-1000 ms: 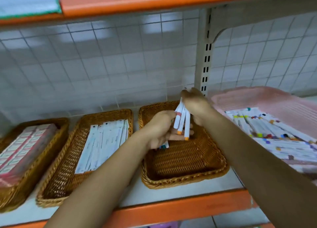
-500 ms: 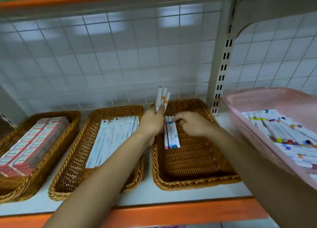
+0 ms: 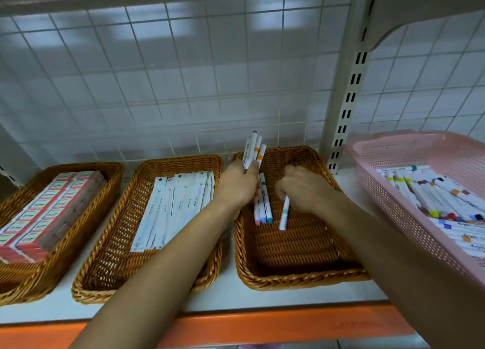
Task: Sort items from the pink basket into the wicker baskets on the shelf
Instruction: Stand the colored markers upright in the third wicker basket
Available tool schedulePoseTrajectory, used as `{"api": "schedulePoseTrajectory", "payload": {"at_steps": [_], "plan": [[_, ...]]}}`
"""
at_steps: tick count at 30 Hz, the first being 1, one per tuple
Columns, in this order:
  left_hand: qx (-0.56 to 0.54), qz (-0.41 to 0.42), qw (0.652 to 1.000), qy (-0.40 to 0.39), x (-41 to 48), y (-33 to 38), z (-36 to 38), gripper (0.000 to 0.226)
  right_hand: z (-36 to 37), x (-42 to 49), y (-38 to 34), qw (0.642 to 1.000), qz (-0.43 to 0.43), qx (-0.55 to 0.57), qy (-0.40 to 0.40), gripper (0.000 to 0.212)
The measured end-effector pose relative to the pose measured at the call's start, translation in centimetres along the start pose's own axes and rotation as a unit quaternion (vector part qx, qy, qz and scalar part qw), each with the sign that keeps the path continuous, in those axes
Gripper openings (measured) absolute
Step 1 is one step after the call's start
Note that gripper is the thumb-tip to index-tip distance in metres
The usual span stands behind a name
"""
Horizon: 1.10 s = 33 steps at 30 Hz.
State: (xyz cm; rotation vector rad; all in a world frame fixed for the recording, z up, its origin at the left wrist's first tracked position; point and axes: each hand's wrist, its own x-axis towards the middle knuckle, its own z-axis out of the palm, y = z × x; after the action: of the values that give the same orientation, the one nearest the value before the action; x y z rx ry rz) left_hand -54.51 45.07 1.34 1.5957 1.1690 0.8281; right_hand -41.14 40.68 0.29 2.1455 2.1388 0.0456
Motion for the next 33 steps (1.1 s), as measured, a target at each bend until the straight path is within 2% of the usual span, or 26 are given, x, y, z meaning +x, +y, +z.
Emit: {"api": "schedulePoseTrajectory", "payload": {"at_steps": [3, 5, 8, 10, 11, 14, 16, 20, 24, 31, 33], "plan": [[-0.031, -0.004, 0.999, 0.007, 0.0, -0.1, 0.0, 0.017, -1.4, -0.6, 0.4, 0.999, -0.019, 0.016, -0.027, 0.011], [-0.069, -0.016, 0.997, 0.013, 0.1, -0.1, 0.0, 0.011, -3.1, -1.1, 0.8, 0.994, -0.016, 0.091, -0.063, 0.01], [-0.104, -0.034, 0.994, 0.024, 0.3, -0.1, 0.0, 0.011, -4.8, -1.0, 1.3, 0.98, 0.024, 0.178, -0.079, 0.008], [-0.122, -0.043, 0.991, 0.022, 0.3, -0.2, 0.0, 0.014, -4.3, -0.2, 1.4, 0.971, 0.081, 0.215, -0.071, 0.011], [-0.132, -0.048, 0.99, 0.021, 0.2, -0.2, 0.0, 0.015, -3.7, 0.3, 1.3, 0.957, 0.118, 0.253, -0.072, 0.016], [-0.147, -0.047, 0.988, 0.023, 0.1, -0.2, -0.1, 0.012, -1.7, 1.5, 0.6, 0.882, 0.215, 0.407, -0.099, 0.021], [-0.147, -0.041, 0.988, 0.025, 0.1, -0.3, -0.1, 0.011, -1.0, 2.0, -0.1, 0.861, 0.23, 0.441, -0.104, 0.023], [-0.15, -0.04, 0.988, 0.026, 0.2, -0.5, -0.1, 0.01, 0.0, 2.9, -1.0, 0.86, 0.236, 0.447, -0.072, 0.03], [-0.141, -0.037, 0.989, 0.032, 0.5, -0.7, 0.1, 0.014, 0.7, 3.2, -1.3, 0.88, 0.221, 0.418, -0.039, 0.037], [-0.097, 0.001, 0.995, 0.003, 0.5, -1.2, 0.1, 0.021, 0.5, 3.0, -1.1, 0.9, 0.209, 0.383, 0.011, 0.02], [-0.091, 0.003, 0.996, -0.004, 0.5, -1.4, 0.1, 0.025, 0.0, 2.9, -1.0, 0.875, 0.19, 0.441, 0.055, 0.023]]}}
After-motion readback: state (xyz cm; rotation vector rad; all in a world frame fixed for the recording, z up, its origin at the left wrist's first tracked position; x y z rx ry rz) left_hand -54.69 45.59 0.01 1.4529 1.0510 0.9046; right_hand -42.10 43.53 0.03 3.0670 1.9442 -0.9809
